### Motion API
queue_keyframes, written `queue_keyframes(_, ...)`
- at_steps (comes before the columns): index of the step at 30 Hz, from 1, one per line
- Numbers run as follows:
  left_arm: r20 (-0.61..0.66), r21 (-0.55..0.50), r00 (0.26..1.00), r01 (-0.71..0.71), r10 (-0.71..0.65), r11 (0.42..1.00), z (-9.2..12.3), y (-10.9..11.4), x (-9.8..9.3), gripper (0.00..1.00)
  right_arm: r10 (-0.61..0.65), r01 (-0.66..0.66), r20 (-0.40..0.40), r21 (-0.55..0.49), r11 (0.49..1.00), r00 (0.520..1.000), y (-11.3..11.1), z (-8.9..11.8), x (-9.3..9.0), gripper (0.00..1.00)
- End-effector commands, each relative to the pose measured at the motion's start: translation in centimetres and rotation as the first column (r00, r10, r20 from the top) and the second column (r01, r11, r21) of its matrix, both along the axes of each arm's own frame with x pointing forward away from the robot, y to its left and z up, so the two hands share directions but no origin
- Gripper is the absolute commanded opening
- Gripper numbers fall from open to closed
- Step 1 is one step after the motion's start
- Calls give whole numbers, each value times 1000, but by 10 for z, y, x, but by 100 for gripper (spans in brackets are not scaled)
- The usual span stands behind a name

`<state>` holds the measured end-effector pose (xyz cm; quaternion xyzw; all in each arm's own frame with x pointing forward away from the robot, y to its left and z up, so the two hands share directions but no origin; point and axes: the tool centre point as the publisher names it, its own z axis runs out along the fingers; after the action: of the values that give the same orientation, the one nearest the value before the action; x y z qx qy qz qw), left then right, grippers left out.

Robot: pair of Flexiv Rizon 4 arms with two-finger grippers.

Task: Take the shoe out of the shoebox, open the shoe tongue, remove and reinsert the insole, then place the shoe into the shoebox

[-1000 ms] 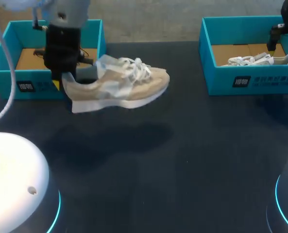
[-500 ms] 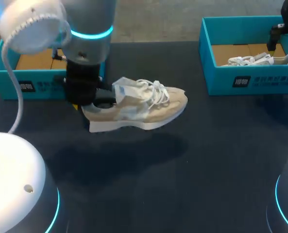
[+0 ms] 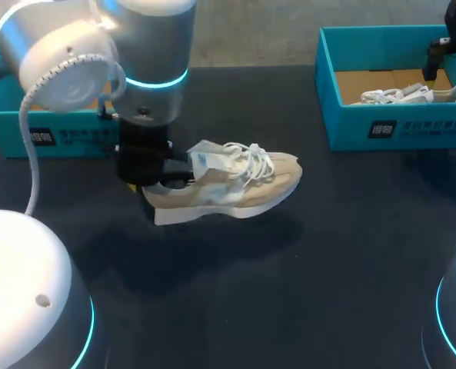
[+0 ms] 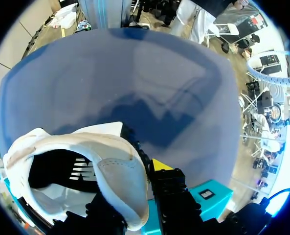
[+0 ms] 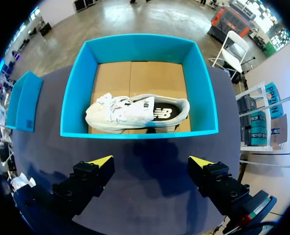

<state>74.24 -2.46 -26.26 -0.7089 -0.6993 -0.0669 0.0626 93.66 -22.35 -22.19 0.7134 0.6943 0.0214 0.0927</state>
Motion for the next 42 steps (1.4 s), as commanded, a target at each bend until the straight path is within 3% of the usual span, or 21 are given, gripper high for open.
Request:
queue_keyframes(1, -22, -11, 1000, -7, 7, 1000, -25, -13, 3, 0, -1, 1, 2, 0, 1000, 1000, 0, 0, -1, 100)
queue_keyframes(10, -66, -45, 998, -1, -2, 999, -69, -26, 6, 0, -1, 1, 2, 0, 1000, 1000, 0, 0, -1, 100)
queue_keyframes(23, -50, -10, 999, 6, -6, 1000, -105, -37, 11, 0, -1, 1, 2, 0, 1000, 1000, 0, 0, -1, 100)
queue_keyframes(42, -41, 21, 998, 41, -40, 999, -127, -41, 8, 0, -1, 1, 2, 0, 1000, 1000, 0, 0, -1, 100)
